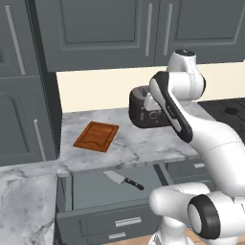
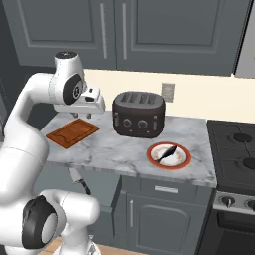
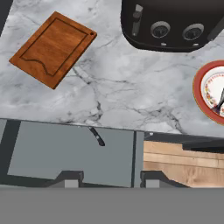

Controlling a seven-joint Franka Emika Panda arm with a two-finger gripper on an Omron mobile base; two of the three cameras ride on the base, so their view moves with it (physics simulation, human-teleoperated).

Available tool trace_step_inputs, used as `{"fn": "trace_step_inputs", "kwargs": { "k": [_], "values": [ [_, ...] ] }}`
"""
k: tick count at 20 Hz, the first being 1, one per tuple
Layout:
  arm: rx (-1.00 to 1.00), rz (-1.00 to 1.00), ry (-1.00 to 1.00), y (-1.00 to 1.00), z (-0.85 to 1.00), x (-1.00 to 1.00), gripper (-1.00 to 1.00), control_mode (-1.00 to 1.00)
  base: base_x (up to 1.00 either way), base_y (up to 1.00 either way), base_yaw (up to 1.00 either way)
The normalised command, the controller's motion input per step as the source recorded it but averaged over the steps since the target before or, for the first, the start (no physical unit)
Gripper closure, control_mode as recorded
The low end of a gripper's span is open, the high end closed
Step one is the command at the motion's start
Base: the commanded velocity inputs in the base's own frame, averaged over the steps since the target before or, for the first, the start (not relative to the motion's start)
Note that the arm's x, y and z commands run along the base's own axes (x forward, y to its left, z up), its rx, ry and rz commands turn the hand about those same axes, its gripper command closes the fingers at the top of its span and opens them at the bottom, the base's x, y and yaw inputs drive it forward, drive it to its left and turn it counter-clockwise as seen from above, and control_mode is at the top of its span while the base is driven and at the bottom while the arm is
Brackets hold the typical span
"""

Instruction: Pick up the knife from the drawer and place it on the cutting board. Then place the meat from the plate to the cutting board.

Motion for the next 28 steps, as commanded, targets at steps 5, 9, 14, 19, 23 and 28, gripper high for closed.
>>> {"fn": "trace_step_inputs", "kwargs": {
  "k": [5,9,14,19,23,28],
  "values": [
    [0.00,0.00,0.00,-0.02,-0.01,-0.05,-1.00,-1.00,0.00,0.00,0.00],
    [0.00,0.00,0.00,-0.07,-0.04,-0.04,-1.00,-1.00,0.00,0.00,0.00],
    [0.00,-0.01,0.03,-0.02,-0.02,0.00,-1.00,-1.00,0.00,0.00,0.00],
    [0.00,-0.01,0.09,0.00,0.00,0.00,-1.00,-1.00,0.00,0.00,0.00],
    [0.00,-0.01,0.06,-0.03,0.00,0.00,-1.00,1.00,0.00,-0.18,-0.03],
    [0.00,0.00,0.00,0.00,0.00,0.00,-1.00,1.00,-0.31,-0.66,-0.09]
  ]
}}
